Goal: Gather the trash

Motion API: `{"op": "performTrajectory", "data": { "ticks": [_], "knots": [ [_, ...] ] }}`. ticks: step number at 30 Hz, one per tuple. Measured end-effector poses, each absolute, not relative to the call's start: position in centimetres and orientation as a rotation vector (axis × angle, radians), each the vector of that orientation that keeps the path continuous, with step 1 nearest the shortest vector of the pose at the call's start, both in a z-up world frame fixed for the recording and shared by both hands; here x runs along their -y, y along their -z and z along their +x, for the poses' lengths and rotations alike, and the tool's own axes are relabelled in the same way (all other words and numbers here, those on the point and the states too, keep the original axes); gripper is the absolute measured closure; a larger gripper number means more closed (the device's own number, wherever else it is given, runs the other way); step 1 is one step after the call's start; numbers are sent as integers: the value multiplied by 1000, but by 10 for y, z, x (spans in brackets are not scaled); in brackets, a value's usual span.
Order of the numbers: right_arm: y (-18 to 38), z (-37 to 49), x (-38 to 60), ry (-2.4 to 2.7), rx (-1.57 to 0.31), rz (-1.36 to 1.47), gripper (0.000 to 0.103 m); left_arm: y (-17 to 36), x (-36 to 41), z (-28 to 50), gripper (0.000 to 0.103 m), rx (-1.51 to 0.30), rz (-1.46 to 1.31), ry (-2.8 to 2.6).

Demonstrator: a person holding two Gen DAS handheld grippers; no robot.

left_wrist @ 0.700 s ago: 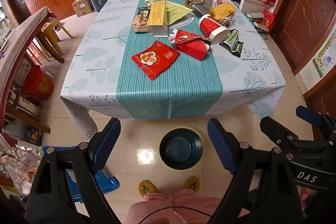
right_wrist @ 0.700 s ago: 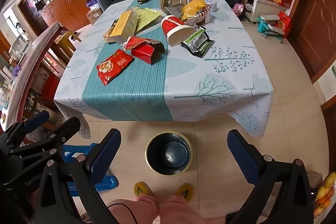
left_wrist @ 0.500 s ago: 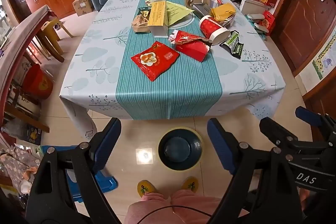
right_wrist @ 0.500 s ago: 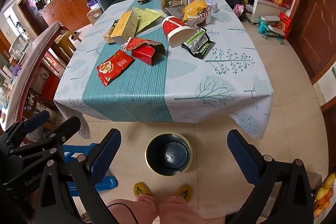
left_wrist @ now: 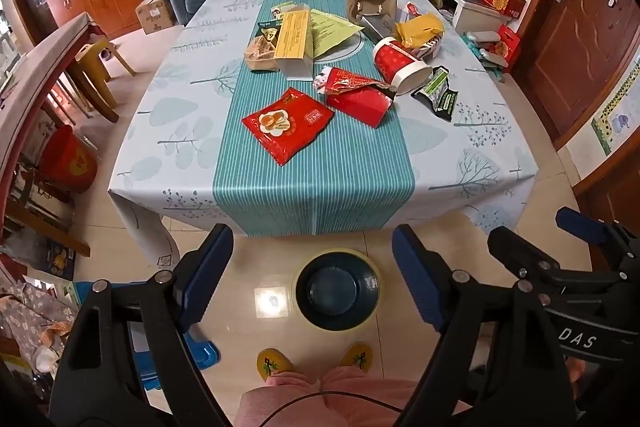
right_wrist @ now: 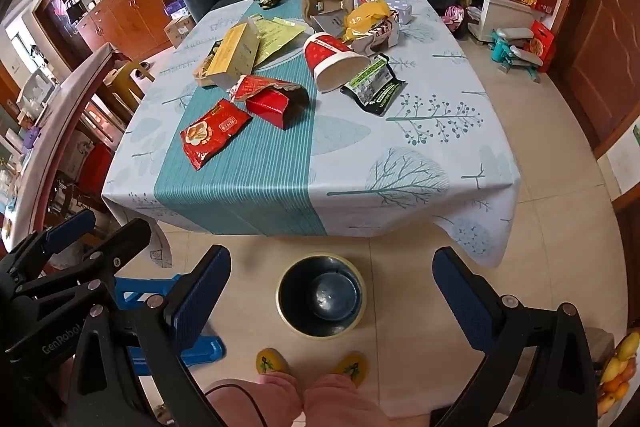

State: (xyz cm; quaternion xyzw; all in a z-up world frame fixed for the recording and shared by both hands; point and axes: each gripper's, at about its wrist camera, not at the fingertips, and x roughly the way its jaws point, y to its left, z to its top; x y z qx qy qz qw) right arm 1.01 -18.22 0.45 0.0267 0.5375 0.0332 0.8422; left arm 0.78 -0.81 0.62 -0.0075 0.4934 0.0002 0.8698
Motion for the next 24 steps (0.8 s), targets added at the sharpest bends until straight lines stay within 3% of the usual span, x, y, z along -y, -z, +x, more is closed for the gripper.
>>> {"op": "performTrajectory", "data": {
  "ticks": [24],
  "knots": [
    [-16,7,183,-67,-1124,68,3,-21,6,1,23,-994,-9,2]
  ]
}}
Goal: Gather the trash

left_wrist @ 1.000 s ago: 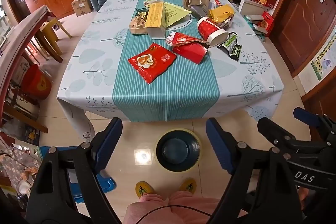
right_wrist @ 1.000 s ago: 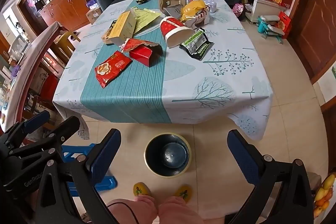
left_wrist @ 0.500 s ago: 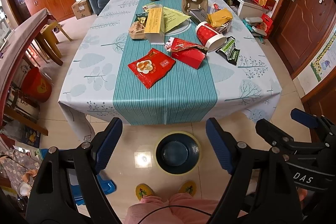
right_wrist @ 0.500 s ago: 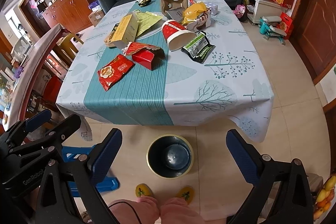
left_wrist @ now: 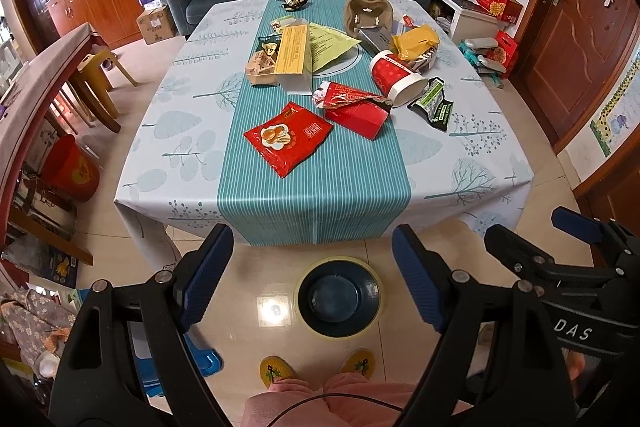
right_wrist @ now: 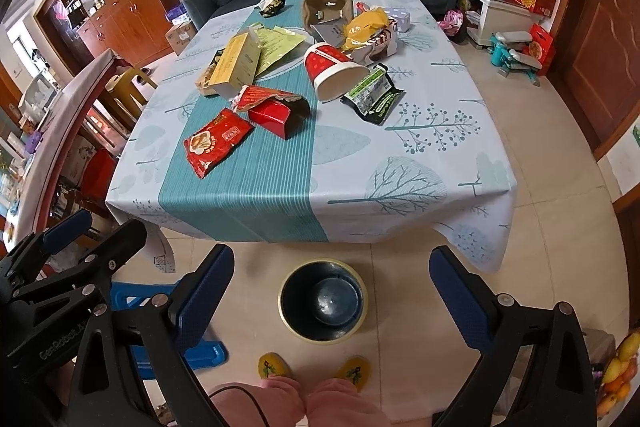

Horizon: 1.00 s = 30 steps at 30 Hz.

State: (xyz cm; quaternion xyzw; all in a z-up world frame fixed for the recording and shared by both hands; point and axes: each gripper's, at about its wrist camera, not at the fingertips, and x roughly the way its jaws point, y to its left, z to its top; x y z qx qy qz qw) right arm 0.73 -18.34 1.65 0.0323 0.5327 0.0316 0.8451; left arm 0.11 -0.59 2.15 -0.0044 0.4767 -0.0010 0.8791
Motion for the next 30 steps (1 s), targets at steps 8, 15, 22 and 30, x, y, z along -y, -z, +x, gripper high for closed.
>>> {"op": "performTrajectory", "data": {
  "ticks": [8,15,22,30],
  "knots": [
    [-21,7,180,-49,-1109,47,3,-24,5,0,23,-979,2,2],
    [-35,7,179,-38,-1062,38,4,-28,3,2,23,-970,13,7],
    [-43,6,187,-11,-1055,57,4,-32,11,6,23,-961,39,24],
    [-32,13,188,-37,-1088,76,4,-29,16,12,24,-973,43,17]
  ]
}}
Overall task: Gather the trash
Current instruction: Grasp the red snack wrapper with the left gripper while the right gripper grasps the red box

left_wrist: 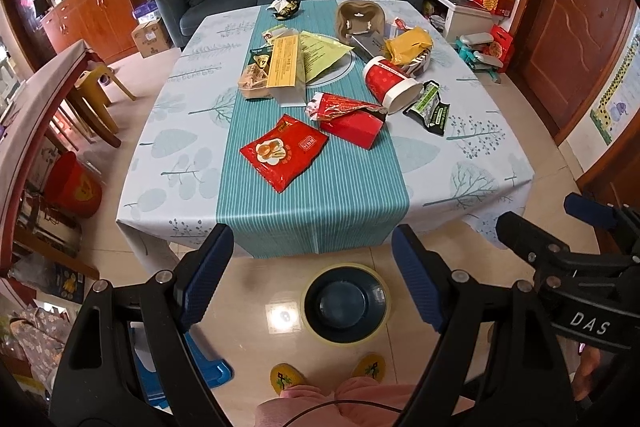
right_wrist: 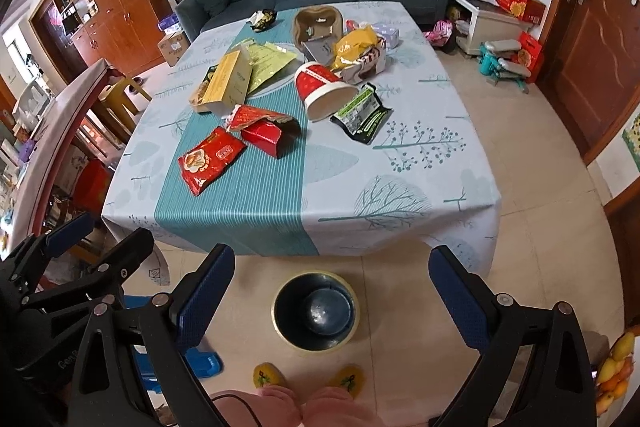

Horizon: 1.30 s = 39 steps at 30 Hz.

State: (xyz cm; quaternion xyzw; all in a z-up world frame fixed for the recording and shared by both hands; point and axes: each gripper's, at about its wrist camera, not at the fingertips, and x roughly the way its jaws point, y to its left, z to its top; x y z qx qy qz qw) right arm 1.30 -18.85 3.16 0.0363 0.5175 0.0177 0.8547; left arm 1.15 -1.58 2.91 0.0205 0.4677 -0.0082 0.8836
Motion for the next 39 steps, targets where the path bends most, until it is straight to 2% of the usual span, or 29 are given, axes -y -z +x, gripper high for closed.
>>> {"op": "performTrajectory", "data": {
  "ticks": [11,14,16,22,32,39],
  "knots": [
    [-29,38,184,-134,-1087,78,4,-35,8,23,24,-982,-13,-53],
    [-29,47,179,-167,-1081,67,10,-37,2,25,24,-979,-28,-70],
    [-29,54,174,-184,-1078,55,18,-38,-3,29,24,-975,-34,-81],
    [-25,85,158,-212,-1069,19,19,-31,-18,51,24,-994,-39,-75],
    [0,174,119,-195,-1079,-97,19,13,-59,143,24,-1163,-36,41],
    [59,222,77,-261,-1185,-291,19,63,-77,195,24,-1313,1,140]
  ]
}}
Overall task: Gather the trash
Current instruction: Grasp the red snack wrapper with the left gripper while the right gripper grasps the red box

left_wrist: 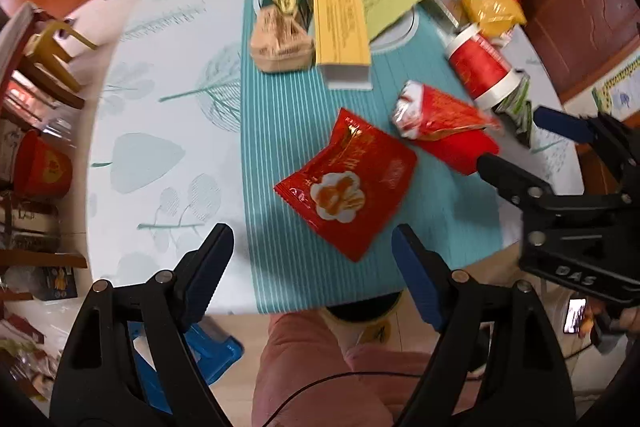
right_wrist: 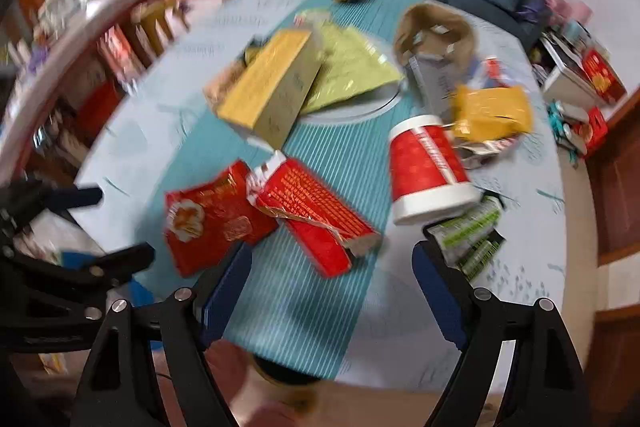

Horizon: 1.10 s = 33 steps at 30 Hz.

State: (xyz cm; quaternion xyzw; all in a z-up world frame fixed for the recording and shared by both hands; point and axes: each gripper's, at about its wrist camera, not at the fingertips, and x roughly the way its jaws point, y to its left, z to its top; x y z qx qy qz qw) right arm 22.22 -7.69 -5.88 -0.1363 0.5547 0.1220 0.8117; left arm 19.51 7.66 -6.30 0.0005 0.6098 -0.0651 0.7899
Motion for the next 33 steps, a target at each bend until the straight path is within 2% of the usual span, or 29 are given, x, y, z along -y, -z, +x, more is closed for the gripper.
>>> {"op": "performTrajectory", "data": {
  "ticks": [6,11,20,21,23,24,25,26,27,28,29,33],
  "knots": [
    [91,242,53,-277,-1217,-392,19,92,-82,219,24,-1407,-11,212],
    [111,253,46,-277,-1264,-440,45,104,-72,234,24,-1442,4,264],
    [108,248,77,-253,-1296,-226,58,129,-47,256,26,-1481,74,260],
    [108,246,80,-248,-1296,-202,61,130,-44,256,29,-1468,85,257],
    [107,242,88,-244,-1291,-151,74,132,-38,256,34,-1455,128,247],
    [105,239,93,-236,-1285,-123,77,132,-35,256,39,-1448,138,244],
    [103,238,98,-234,-1285,-83,86,132,-33,255,48,-1441,143,242],
    [103,236,103,-238,-1288,-50,91,131,-32,253,52,-1434,138,248],
    [102,233,108,-241,-1292,-15,98,129,-32,252,62,-1433,123,256],
    [102,231,114,-243,-1293,13,98,127,-35,253,73,-1439,96,267],
    [101,228,116,-245,-1289,23,98,127,-35,253,77,-1445,66,273],
    [95,218,131,-263,-1276,94,98,115,-43,243,90,-1427,58,243]
  ]
}}
